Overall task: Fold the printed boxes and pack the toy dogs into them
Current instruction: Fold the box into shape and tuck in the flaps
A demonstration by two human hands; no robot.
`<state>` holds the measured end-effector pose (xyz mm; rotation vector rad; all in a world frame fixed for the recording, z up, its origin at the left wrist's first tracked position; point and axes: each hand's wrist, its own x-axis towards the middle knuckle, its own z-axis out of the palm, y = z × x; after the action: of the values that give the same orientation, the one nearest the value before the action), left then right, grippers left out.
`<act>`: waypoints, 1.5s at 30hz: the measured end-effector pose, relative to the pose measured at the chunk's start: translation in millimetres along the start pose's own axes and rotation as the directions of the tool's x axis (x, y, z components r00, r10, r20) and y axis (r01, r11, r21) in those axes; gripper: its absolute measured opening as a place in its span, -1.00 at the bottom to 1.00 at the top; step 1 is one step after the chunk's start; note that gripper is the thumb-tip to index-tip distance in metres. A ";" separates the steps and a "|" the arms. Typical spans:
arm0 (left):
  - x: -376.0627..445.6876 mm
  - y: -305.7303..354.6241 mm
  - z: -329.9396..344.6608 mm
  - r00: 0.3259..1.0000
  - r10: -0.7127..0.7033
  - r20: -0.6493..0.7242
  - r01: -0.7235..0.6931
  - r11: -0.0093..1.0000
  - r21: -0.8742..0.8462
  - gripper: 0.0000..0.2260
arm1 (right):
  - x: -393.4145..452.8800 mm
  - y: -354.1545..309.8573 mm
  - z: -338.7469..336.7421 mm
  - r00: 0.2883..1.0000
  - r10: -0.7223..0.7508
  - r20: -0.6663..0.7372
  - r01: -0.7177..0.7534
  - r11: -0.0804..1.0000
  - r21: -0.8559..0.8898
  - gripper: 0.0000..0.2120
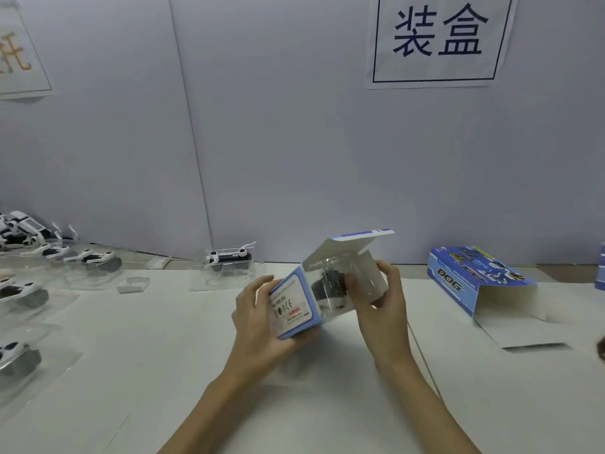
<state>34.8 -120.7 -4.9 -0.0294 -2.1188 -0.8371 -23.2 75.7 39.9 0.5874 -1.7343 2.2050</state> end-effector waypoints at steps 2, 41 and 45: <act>1.8 6.6 -5.3 0.999 0.035 0.034 -0.029 0.984 -0.174 -0.07 | -3.8 -4.0 4.4 0.997 -0.051 -0.054 0.049 0.998 -0.032 -0.76; 24.3 57.2 -21.9 0.972 -0.186 0.142 0.234 0.806 -0.543 -0.77 | 5.4 -33.2 7.0 0.992 0.038 0.122 -0.047 0.996 0.074 -0.82; 24.1 59.6 -25.9 0.967 -0.186 0.176 0.256 0.741 -0.621 -0.72 | 11.8 -35.0 7.2 0.989 0.084 0.120 -0.098 0.988 0.120 -0.57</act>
<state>55.1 -95.5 56.5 -0.1856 -1.8459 -1.7145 -16.7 76.9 77.0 0.6894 -1.7178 2.4014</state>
